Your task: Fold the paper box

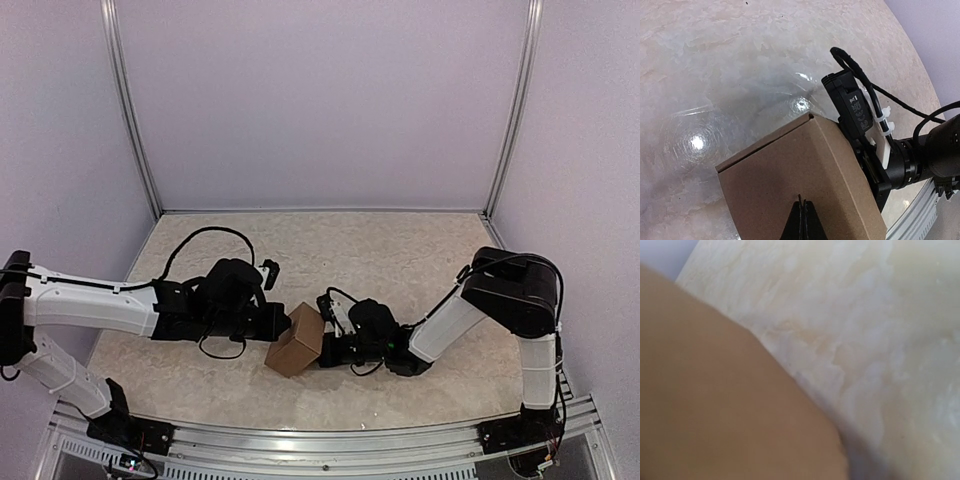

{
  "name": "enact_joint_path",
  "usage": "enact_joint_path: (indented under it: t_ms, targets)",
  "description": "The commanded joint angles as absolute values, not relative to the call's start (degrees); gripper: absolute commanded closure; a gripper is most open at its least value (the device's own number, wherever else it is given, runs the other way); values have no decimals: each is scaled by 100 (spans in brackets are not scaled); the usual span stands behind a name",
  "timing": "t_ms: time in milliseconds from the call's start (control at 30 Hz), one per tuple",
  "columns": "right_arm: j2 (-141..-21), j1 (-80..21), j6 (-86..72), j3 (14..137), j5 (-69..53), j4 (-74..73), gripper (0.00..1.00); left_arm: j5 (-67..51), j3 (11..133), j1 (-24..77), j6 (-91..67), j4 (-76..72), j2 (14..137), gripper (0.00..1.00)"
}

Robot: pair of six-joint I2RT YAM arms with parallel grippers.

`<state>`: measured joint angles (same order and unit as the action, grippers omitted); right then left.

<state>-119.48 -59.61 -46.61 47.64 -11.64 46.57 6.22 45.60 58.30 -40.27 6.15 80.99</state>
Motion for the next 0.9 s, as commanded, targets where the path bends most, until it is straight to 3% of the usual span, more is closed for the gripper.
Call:
enact_joint_path:
  t_ms: [0, 867]
  targets:
    - [-12127, -5997, -4719, 4341, -940, 4273, 100, 364, 4813, 5949, -3877, 492, 8323, 100]
    - [-10487, -5644, -3897, 3379, 164, 2530, 100, 166, 5341, 5952, -3753, 458, 8944, 100]
